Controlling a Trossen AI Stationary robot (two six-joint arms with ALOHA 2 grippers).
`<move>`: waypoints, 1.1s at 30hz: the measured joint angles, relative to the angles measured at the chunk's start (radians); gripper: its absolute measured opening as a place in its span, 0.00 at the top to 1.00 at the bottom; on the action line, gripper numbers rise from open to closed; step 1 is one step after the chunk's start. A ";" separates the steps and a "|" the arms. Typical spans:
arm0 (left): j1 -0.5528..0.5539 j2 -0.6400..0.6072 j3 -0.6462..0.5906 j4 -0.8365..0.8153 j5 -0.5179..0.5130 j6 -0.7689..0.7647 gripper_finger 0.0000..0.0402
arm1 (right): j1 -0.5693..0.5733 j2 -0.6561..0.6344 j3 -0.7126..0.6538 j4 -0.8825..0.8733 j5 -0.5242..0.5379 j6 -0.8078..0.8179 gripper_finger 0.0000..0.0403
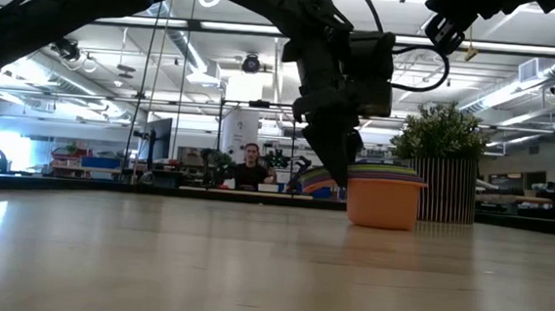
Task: Nest measuring cups in basket
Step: Put the nested measuring cups into the white bin
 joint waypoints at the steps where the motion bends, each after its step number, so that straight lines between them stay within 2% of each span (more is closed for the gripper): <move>1: 0.000 0.000 0.000 0.000 -0.008 -0.003 0.25 | 0.000 0.000 0.000 0.000 0.000 0.000 0.86; 33: -0.001 -0.001 0.000 -0.006 -0.041 -0.022 0.25 | 0.000 0.000 0.000 0.000 0.000 0.000 0.86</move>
